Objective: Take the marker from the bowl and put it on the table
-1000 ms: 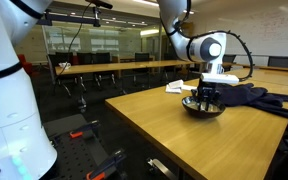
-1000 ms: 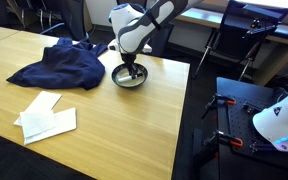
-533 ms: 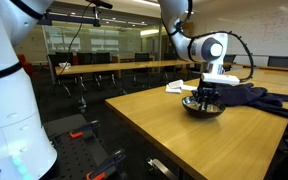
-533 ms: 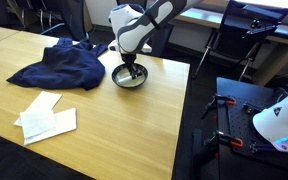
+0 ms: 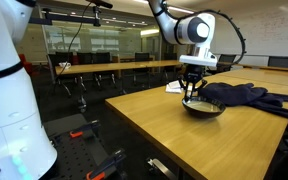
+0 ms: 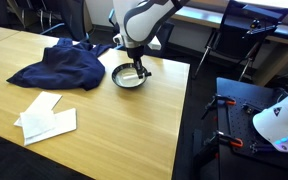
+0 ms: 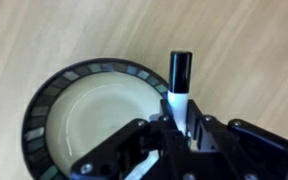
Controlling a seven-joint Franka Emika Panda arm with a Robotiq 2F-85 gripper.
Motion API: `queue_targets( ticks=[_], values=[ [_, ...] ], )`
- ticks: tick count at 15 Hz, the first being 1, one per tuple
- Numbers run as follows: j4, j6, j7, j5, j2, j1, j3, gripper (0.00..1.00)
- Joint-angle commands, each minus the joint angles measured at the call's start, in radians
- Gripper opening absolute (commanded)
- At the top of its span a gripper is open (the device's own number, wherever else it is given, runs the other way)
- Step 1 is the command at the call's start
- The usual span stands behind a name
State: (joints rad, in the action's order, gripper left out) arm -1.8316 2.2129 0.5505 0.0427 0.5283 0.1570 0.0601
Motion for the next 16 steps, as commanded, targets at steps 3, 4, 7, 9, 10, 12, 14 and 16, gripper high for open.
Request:
queue_targets(
  ticks=[3, 4, 7, 9, 10, 12, 14, 16],
  values=[
    [-0.149, 0.005, -0.384, -0.100, -0.097, -0.131, 0.022, 0.05],
    [-0.148, 0.014, -0.449, -0.126, -0.085, -0.157, 0.030, 0.05],
    [-0.149, 0.054, -0.614, -0.200, -0.061, -0.221, 0.040, 0.05],
    [-0.156, 0.099, -0.693, -0.246, -0.050, -0.243, 0.038, 0.05],
    [-0.168, 0.141, -0.711, -0.280, -0.048, -0.243, 0.044, 0.05],
    [-0.179, 0.231, -0.758, -0.331, -0.031, -0.253, 0.044, 0.05],
    [-0.183, 0.313, -0.823, -0.367, -0.010, -0.268, 0.039, 0.05],
    [-0.184, 0.397, -0.904, -0.382, 0.014, -0.292, 0.025, 0.05]
  ],
)
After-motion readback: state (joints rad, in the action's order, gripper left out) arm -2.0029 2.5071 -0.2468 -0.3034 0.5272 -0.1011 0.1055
